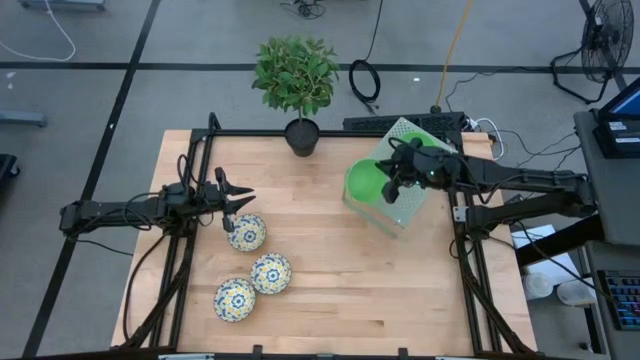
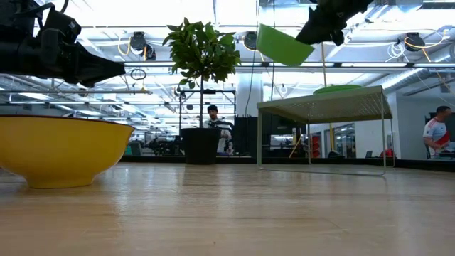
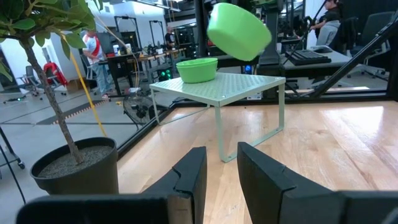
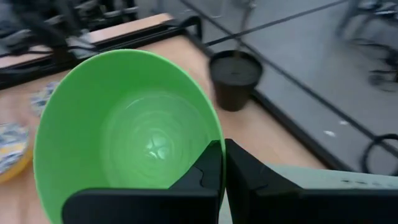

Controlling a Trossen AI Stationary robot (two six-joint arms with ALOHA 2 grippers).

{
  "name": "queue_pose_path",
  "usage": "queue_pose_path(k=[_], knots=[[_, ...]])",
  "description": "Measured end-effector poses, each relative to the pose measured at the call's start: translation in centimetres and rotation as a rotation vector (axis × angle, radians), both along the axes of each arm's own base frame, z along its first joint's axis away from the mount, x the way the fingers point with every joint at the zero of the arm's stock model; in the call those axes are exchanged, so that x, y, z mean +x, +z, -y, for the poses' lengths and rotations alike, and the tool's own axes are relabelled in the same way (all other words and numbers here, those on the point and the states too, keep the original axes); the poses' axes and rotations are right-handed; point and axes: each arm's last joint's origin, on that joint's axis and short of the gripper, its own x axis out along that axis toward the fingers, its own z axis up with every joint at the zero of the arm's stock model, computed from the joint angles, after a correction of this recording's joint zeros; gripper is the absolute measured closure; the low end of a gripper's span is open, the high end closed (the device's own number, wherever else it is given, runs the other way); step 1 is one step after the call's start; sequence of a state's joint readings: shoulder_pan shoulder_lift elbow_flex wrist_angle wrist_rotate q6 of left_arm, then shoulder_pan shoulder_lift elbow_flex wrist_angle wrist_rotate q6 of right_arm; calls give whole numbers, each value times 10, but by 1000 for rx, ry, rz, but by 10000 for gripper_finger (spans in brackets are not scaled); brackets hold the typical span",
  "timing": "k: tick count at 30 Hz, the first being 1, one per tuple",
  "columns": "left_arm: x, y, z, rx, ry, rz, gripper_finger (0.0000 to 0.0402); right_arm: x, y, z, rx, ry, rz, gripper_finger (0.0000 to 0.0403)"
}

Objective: Pick & Place Mini bowls
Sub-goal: Stack the green bowl on the green bowls on the shelf

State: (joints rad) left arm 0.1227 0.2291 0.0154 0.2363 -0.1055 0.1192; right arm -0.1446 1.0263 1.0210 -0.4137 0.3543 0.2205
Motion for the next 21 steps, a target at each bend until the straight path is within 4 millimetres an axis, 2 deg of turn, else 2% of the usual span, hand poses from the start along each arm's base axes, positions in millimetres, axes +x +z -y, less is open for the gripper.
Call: queue_pose_path(k=[10,18,21], knots=[[0,0,0,0,0,0,309,-11,5,19,-11,-106,26,403],[0,0,0,0,0,0,309,-40,20,44,-63,-252,78,403],[0,0,0,0,0,0,309,-52,36,53,-67,-317,96,403]])
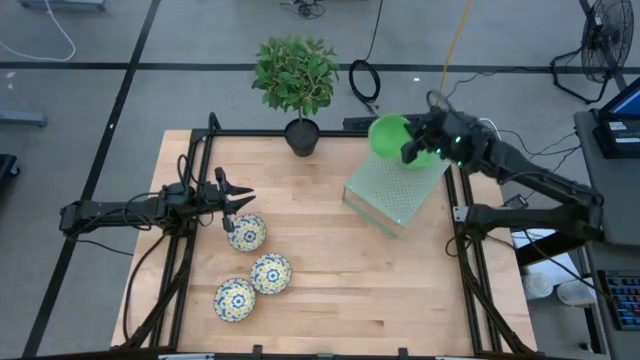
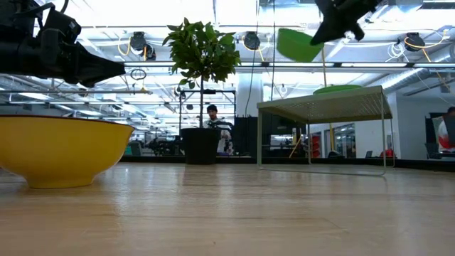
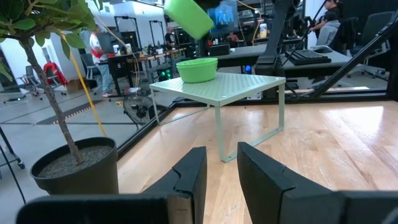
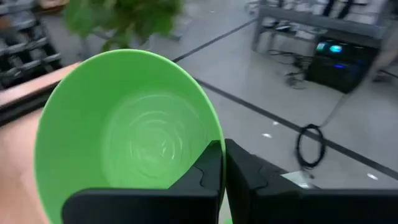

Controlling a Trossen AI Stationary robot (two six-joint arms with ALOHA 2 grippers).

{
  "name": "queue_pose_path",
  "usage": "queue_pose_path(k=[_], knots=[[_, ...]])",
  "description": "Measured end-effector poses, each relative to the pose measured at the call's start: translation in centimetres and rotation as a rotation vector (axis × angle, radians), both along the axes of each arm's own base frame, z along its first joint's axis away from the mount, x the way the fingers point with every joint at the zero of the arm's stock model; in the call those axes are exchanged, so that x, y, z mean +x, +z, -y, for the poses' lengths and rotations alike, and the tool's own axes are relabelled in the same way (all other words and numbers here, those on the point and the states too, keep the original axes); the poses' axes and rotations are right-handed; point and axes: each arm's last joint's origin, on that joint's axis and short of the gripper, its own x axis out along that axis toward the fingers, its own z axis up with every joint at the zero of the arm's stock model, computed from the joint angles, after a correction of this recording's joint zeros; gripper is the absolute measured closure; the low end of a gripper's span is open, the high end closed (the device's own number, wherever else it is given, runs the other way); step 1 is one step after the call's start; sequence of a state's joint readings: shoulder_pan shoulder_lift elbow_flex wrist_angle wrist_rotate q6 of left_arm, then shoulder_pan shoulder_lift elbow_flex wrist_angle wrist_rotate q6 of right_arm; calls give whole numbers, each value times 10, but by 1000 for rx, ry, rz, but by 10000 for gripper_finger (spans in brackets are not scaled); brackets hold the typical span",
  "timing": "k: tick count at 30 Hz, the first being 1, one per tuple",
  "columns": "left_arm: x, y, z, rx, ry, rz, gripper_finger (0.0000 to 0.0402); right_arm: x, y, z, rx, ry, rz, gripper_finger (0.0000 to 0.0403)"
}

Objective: Pick & Place Mini bowls
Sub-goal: Stack the green bowl on the green bowls on the shelf

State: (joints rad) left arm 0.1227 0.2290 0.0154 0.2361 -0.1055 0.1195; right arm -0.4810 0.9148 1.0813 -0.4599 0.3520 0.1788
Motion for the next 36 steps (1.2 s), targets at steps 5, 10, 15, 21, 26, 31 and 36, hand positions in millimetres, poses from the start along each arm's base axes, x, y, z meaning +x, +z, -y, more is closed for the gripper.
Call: queue_pose_path(k=[5,10,15,21,26,31,36], knots=[[0,0,0,0,0,0,309,-6,39,10,63,23,39,403],[0,0,0,0,0,0,309,-7,74,19,112,-54,-35,403],[0,0,0,0,0,0,309,-7,90,30,203,-132,-90,403],[0,0,0,0,0,0,309,-9,75,48,330,-228,-196,403],[0,0,0,0,0,0,309,-13,58,60,420,-252,-250,403],[0,0,0,0,0,0,309,-15,44,66,473,-250,-276,403],[0,0,0,0,0,0,309,-22,32,70,525,-238,-274,403]])
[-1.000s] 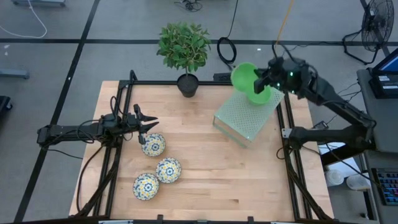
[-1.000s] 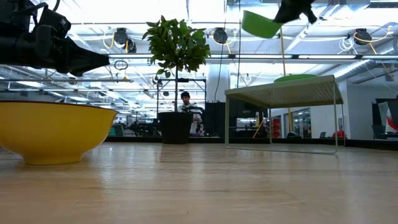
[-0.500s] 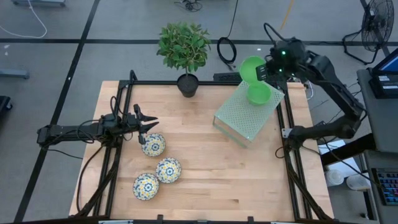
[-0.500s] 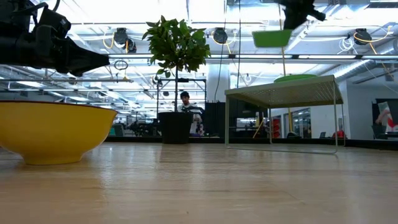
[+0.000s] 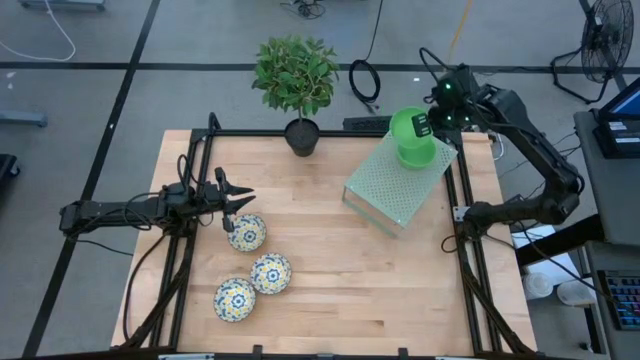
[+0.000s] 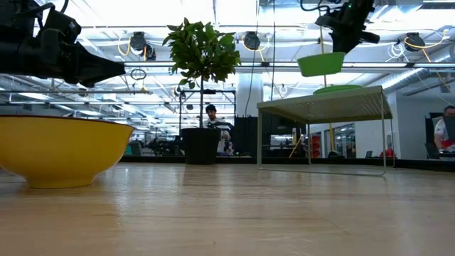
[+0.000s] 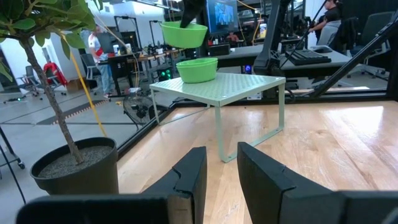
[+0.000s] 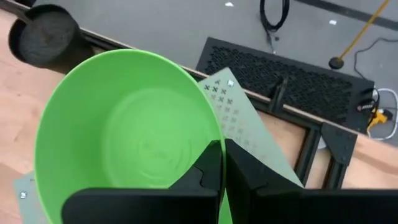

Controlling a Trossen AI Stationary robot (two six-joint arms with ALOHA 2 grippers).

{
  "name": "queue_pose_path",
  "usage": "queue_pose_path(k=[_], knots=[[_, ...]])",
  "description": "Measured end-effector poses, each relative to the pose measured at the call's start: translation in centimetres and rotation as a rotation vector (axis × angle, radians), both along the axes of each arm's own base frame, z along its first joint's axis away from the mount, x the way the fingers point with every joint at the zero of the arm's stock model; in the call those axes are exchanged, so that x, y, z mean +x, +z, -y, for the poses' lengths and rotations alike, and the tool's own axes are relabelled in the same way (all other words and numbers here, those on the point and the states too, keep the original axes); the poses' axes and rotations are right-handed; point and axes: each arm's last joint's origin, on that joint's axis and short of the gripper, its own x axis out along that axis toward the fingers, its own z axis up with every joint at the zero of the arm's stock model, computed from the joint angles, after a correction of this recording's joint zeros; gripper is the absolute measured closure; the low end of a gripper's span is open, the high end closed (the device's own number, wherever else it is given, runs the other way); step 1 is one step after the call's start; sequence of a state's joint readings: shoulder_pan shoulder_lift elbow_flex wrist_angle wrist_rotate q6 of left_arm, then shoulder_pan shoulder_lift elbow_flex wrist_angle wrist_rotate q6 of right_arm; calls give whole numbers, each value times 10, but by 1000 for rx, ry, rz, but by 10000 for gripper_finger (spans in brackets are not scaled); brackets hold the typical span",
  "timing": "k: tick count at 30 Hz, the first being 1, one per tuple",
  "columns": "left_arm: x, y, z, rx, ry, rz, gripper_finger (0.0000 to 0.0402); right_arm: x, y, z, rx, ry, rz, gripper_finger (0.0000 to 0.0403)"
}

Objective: Pick & Place Mini bowls
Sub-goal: Stack the green bowl on the green bowls on the shelf

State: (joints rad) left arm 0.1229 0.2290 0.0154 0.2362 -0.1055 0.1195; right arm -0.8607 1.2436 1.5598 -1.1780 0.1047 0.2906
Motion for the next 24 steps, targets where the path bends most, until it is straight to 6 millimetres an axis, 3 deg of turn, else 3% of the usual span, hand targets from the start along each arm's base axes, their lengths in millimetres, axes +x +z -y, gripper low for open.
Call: queue_pose_path(k=[14,24], knots=[[0,0,0,0,0,0,309,-27,-8,-12,20,-35,35,403],[0,0,0,0,0,0,309,-33,-38,-10,46,-44,-3,403]])
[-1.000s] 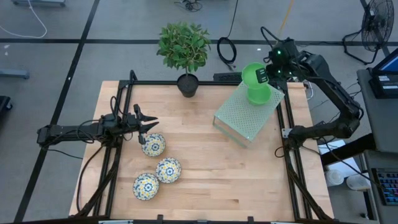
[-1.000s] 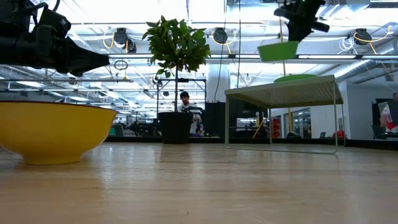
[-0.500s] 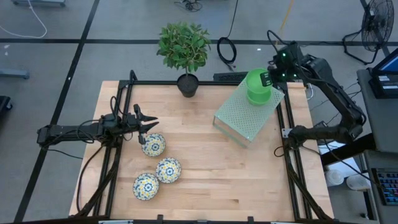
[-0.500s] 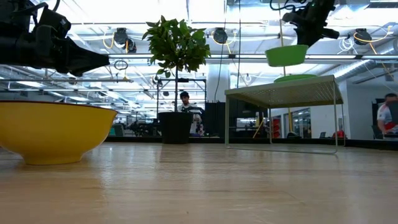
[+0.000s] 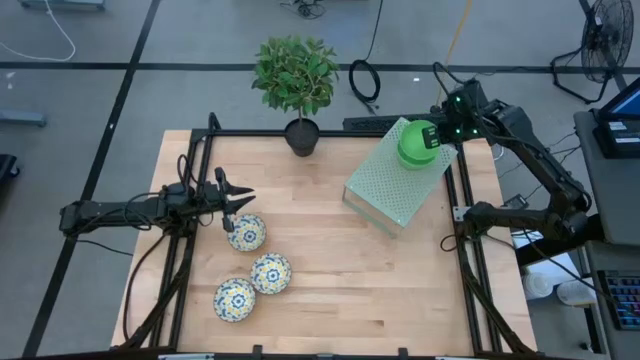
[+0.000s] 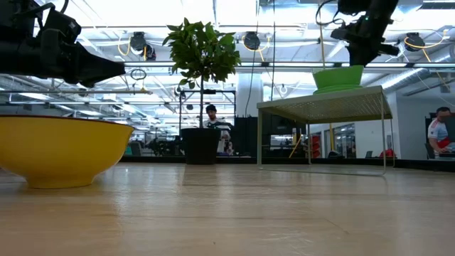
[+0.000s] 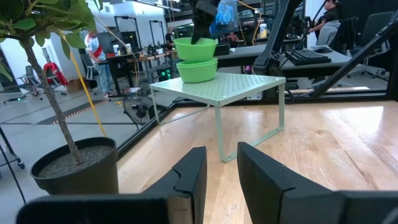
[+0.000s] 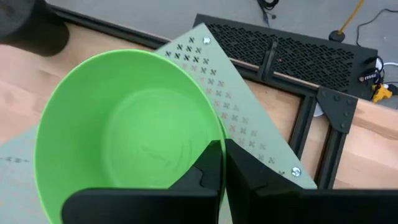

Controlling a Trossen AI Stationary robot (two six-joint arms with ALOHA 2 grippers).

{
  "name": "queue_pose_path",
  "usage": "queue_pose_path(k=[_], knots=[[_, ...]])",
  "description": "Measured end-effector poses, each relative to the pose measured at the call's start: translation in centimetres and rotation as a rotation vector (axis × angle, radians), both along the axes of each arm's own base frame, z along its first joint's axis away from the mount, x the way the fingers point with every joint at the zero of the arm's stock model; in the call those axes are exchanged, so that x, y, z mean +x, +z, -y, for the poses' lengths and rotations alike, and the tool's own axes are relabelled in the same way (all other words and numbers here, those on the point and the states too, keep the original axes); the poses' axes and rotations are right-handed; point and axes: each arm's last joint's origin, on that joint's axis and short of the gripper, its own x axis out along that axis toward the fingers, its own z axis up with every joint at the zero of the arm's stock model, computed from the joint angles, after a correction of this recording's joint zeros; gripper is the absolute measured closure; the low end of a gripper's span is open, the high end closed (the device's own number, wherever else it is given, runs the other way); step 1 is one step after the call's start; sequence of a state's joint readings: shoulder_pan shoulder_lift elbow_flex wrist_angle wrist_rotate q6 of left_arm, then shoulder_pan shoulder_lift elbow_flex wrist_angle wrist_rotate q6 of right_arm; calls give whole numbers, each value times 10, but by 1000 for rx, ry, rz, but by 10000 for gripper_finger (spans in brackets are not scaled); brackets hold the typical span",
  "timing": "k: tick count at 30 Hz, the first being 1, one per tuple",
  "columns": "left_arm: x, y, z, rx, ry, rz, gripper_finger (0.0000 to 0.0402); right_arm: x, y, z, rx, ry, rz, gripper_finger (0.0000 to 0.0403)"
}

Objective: Pick & Place Mini bowls
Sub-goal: Stack the green bowl on the green bowls on the shelf

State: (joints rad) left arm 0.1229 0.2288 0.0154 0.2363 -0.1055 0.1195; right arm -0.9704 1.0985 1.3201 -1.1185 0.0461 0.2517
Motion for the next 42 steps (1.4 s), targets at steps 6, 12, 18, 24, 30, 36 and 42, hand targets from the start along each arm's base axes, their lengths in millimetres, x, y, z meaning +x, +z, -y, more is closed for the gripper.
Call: queue_pose_path(k=[6,12,18,24,30,36,42], knots=[[0,0,0,0,0,0,309,0,-7,3,26,16,25,403],[0,0,0,0,0,0,309,0,-15,4,42,15,15,403],[0,0,0,0,0,0,309,2,-28,6,51,16,8,403],[0,0,0,0,0,0,309,3,-36,8,53,19,4,403],[0,0,0,0,0,0,309,3,-38,8,62,19,-1,403],[0,0,0,0,0,0,309,3,-38,8,60,17,-4,403],[0,0,0,0,0,0,309,3,-38,8,59,16,-6,403]])
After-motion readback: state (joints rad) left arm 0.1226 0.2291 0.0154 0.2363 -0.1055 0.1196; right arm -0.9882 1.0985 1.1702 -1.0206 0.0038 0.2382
